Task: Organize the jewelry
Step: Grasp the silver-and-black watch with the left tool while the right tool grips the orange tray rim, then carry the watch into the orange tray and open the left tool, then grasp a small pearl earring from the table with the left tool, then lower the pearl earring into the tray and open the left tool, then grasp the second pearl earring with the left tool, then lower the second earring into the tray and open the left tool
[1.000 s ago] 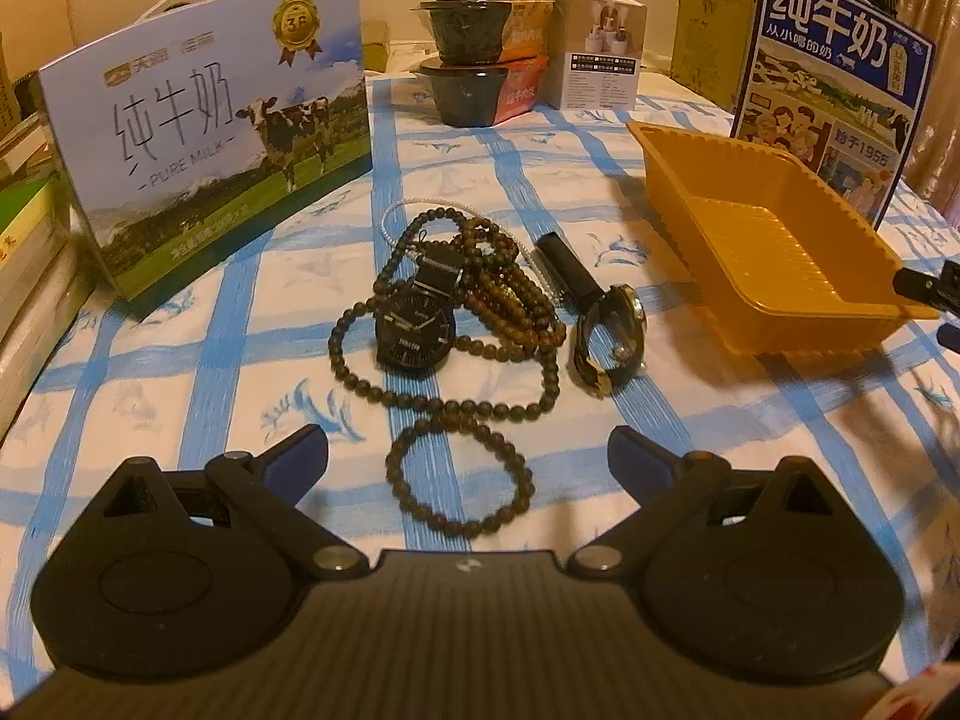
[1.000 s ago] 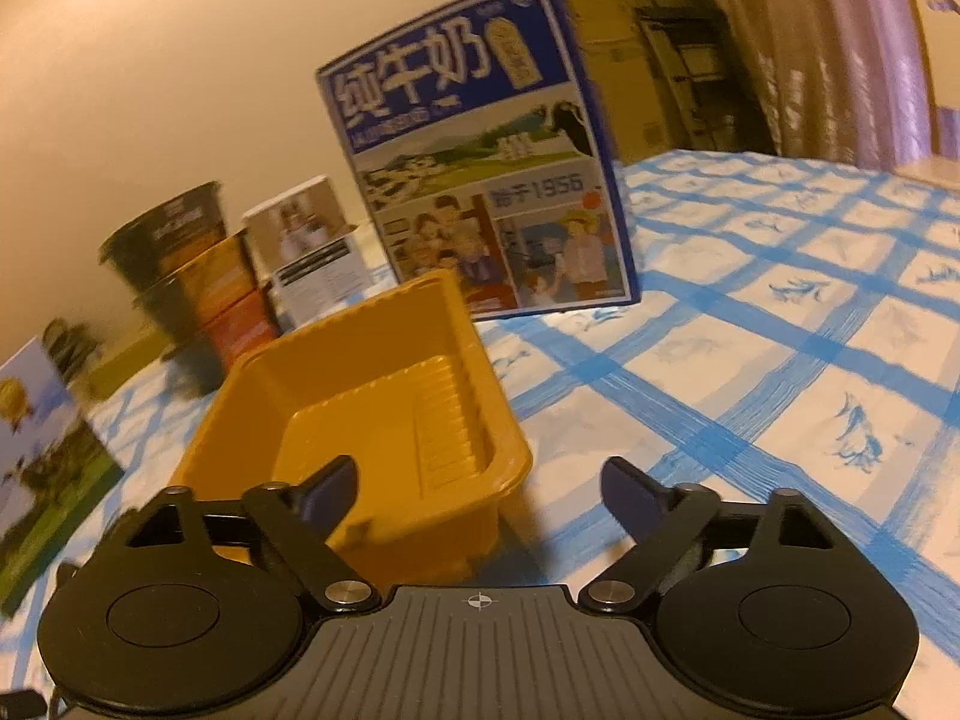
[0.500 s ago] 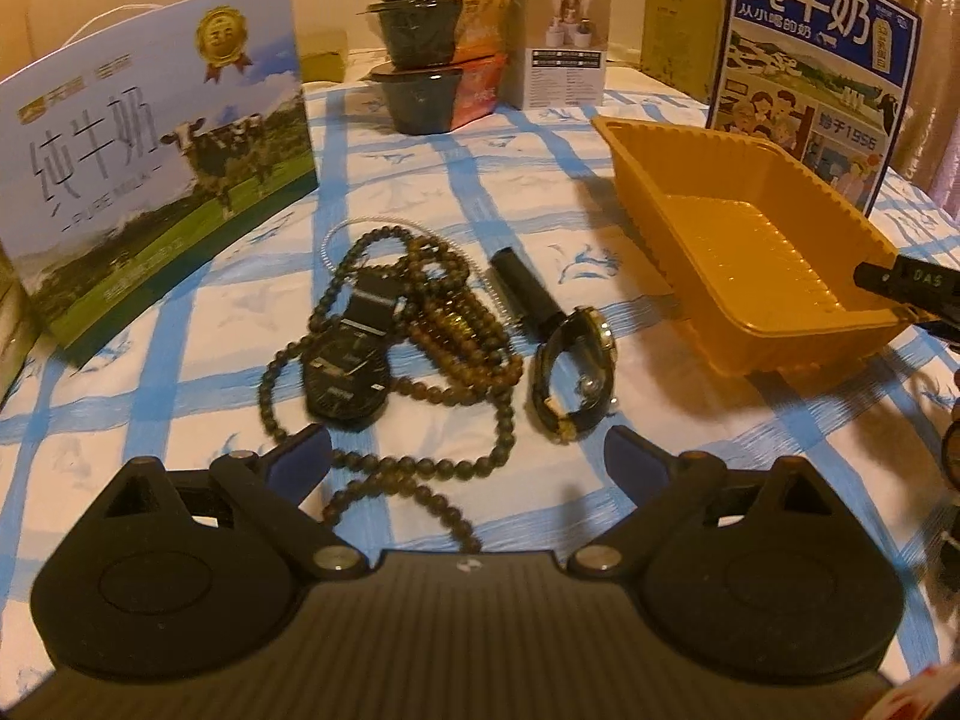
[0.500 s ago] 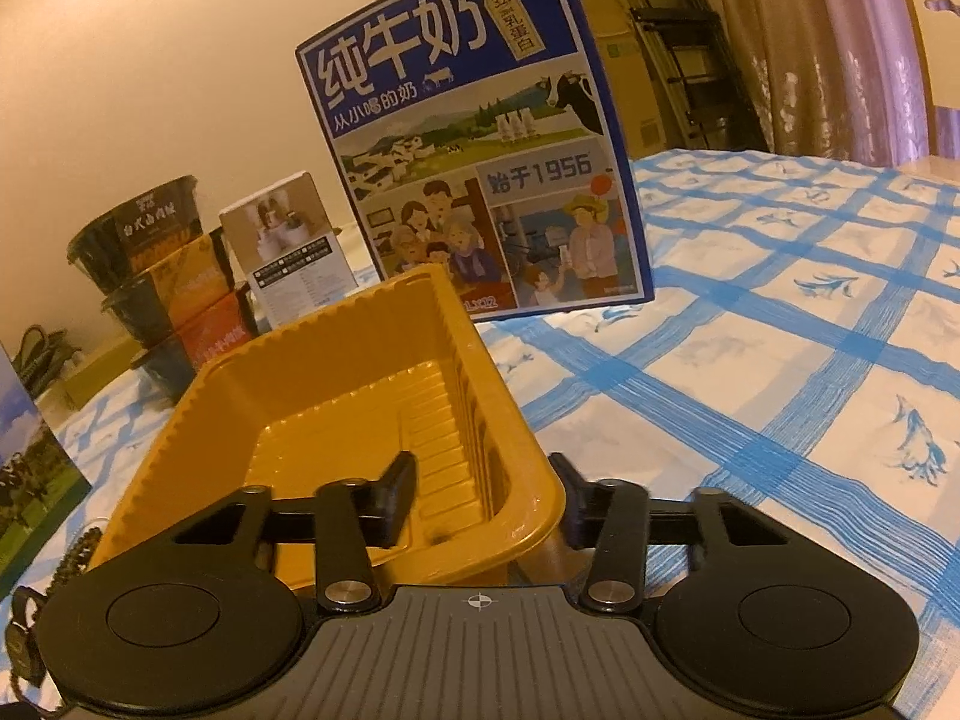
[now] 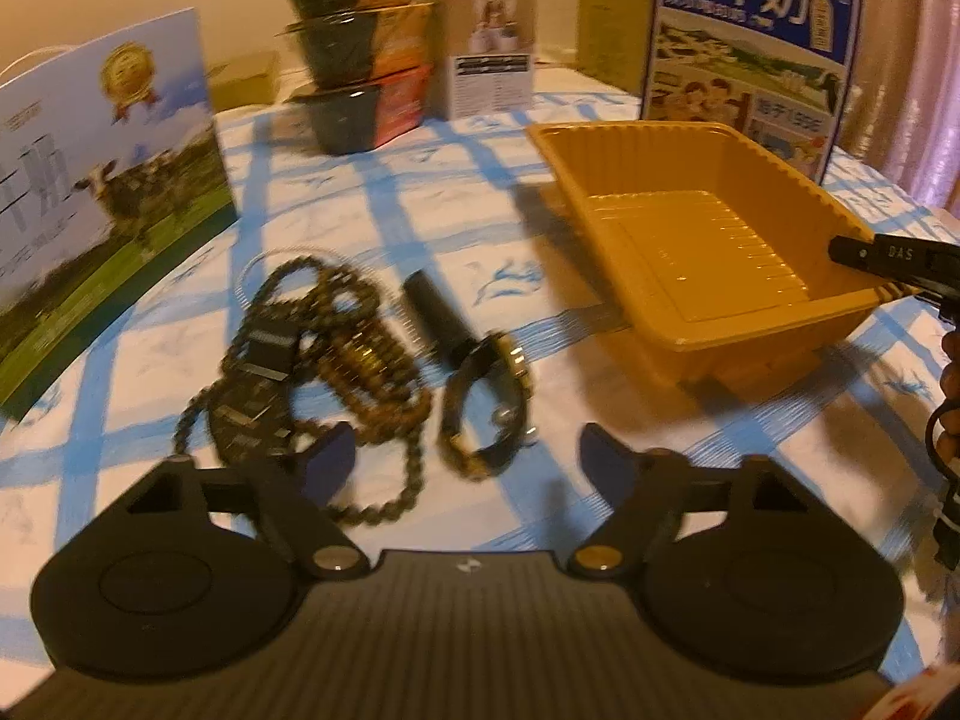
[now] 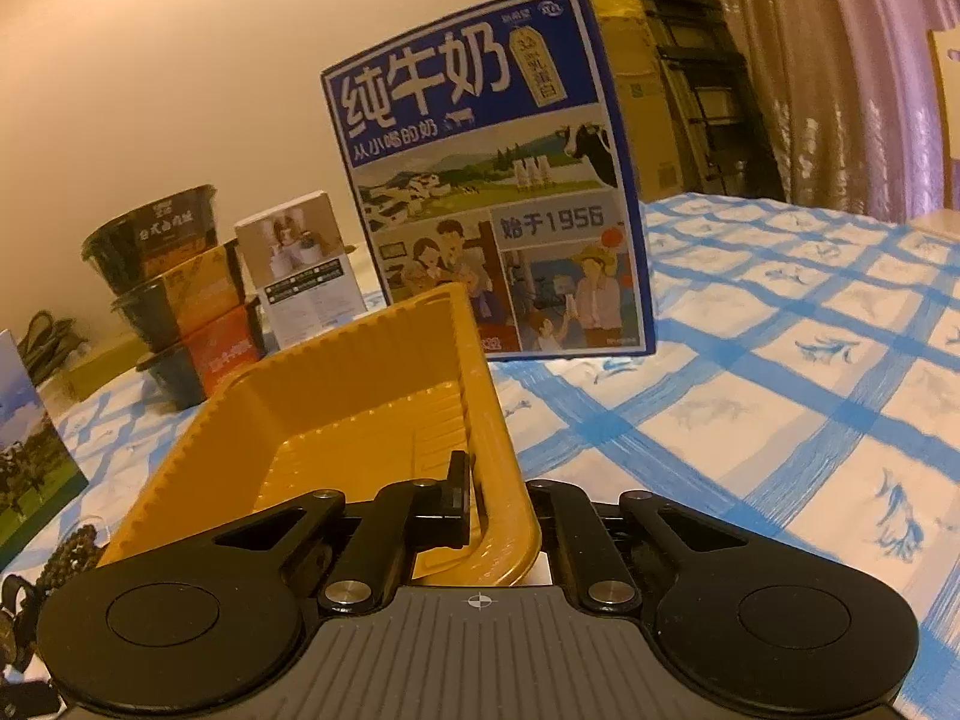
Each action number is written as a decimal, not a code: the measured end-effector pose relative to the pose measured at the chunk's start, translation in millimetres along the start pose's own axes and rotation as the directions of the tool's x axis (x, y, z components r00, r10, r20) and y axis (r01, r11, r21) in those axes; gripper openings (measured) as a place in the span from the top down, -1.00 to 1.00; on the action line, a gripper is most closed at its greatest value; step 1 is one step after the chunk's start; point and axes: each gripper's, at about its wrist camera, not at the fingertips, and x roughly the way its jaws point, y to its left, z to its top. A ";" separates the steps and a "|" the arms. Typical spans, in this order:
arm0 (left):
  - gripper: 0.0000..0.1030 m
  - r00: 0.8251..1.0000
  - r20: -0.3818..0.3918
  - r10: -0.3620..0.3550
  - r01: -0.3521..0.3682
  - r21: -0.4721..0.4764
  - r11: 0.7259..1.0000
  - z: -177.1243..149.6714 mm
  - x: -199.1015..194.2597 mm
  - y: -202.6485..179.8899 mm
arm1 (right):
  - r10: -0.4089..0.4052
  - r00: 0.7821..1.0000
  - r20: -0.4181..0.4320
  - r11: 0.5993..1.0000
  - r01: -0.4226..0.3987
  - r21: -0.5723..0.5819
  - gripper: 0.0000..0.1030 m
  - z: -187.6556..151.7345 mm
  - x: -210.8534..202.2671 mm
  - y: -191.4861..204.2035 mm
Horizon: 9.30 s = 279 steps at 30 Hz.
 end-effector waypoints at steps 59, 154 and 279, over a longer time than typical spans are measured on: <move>0.82 0.923 0.069 -0.378 0.375 0.062 0.925 55.2 17.1 -124.5 | -0.008 1.000 0.020 0.996 0.010 -0.091 0.89 5.1 -53.1 -19.3; 0.59 0.902 -0.012 -0.432 0.431 0.069 0.900 45.0 2.4 -123.1 | -0.012 1.000 -0.006 0.993 0.011 -0.116 0.88 5.0 -61.4 -7.1; 0.52 0.997 0.051 -0.064 0.065 -0.023 0.998 -3.6 -53.5 -14.3 | -0.018 1.000 -0.006 0.991 0.017 -0.133 0.88 5.0 -62.4 0.7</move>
